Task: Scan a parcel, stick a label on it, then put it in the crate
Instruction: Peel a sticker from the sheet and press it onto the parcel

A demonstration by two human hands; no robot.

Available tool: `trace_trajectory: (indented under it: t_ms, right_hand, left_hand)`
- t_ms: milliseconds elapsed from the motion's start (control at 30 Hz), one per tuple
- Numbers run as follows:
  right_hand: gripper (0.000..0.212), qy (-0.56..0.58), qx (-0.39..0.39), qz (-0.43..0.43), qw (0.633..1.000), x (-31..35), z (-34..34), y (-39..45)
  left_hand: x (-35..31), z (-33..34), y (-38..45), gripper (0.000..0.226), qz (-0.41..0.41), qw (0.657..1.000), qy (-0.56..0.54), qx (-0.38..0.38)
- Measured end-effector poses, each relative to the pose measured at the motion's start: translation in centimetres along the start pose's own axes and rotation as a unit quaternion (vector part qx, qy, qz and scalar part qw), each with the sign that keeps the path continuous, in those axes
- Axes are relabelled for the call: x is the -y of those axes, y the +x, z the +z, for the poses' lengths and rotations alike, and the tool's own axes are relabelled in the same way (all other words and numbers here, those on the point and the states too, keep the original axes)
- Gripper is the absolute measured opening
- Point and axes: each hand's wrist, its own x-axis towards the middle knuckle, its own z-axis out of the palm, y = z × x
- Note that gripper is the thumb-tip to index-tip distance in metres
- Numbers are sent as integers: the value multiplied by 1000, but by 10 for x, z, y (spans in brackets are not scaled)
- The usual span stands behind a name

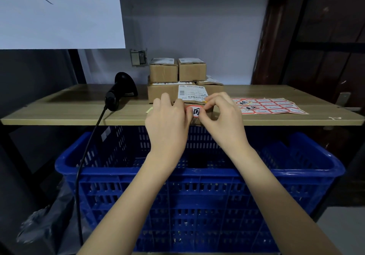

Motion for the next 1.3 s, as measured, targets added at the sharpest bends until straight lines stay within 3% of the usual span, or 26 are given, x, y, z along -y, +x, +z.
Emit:
trace_trajectory:
  t_ms: [200, 333, 500, 700, 900, 1200, 1300]
  right_hand:
    - [22, -3, 28, 32, 999, 0, -3, 3]
    - [27, -7, 54, 36, 998, -1, -8, 5]
    - [33, -35, 66, 0, 997, -1, -7, 8]
    - [26, -30, 78, -14, 996, -3, -9, 12]
    - [33, -27, 79, -8, 996, -3, -11, 11]
    - [32, -20, 95, -13, 995, -5, -11, 14]
    - [33, 16, 109, 0, 994, -8, -13, 13]
  left_hand:
    - [5, 4, 0, 39, -13, 999, 31, -40]
    - [18, 5, 4, 34, 24, 994, -61, -86]
    - [24, 12, 11, 35, 79, 984, -156, -29]
    - [27, 16, 9, 27, 69, 983, -167, -34]
    - [25, 13, 9, 40, 67, 983, -173, -9]
    - [29, 14, 9, 34, 75, 984, -162, 7]
    - [30, 12, 9, 41, 73, 980, -185, 25]
